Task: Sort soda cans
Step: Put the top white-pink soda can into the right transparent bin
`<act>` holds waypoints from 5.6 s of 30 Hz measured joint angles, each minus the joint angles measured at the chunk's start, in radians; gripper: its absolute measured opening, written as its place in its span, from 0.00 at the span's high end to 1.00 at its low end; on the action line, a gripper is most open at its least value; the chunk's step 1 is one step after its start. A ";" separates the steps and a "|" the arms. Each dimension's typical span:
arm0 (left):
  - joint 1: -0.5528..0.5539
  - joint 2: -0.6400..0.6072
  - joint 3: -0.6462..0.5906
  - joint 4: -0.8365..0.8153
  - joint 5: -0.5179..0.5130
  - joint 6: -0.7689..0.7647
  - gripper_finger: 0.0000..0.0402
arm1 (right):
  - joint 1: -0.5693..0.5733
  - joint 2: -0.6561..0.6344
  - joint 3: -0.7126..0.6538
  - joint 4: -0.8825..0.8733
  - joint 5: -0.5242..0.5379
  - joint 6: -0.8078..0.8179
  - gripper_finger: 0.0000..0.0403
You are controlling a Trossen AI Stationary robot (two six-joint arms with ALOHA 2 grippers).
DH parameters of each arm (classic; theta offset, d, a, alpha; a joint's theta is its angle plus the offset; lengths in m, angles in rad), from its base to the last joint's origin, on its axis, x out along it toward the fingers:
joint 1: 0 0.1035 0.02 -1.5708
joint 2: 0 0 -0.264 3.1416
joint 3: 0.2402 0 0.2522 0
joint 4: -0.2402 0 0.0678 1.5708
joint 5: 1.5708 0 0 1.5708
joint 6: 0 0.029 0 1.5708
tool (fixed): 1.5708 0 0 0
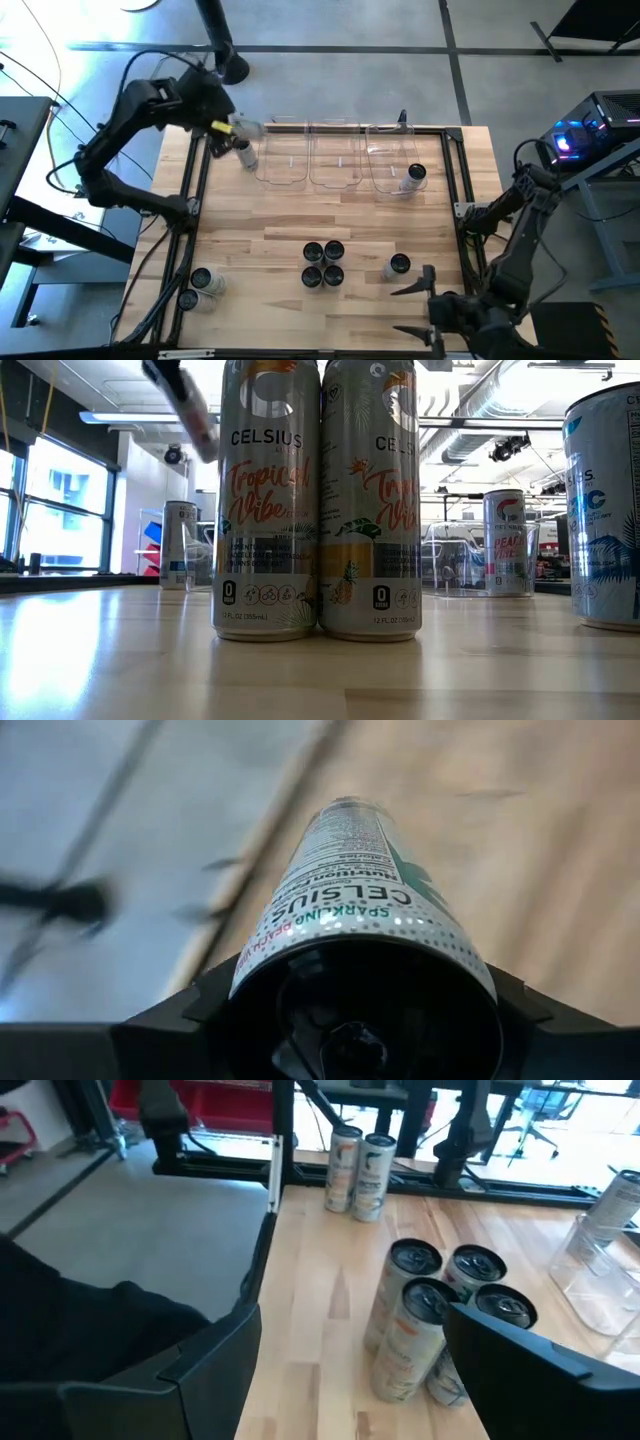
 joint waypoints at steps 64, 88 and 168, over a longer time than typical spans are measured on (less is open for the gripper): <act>-0.565 0.822 0.154 0.343 0.044 -0.126 0.30 | -0.014 -0.006 0.000 -0.030 0.040 0.072 0.23; -0.513 0.822 0.152 0.383 0.129 -0.136 0.30 | -0.014 -0.006 0.000 -0.035 0.040 0.072 0.23; -0.467 0.817 0.136 0.477 0.274 -0.149 0.19 | -0.034 0.008 -0.001 -0.069 0.090 0.061 0.23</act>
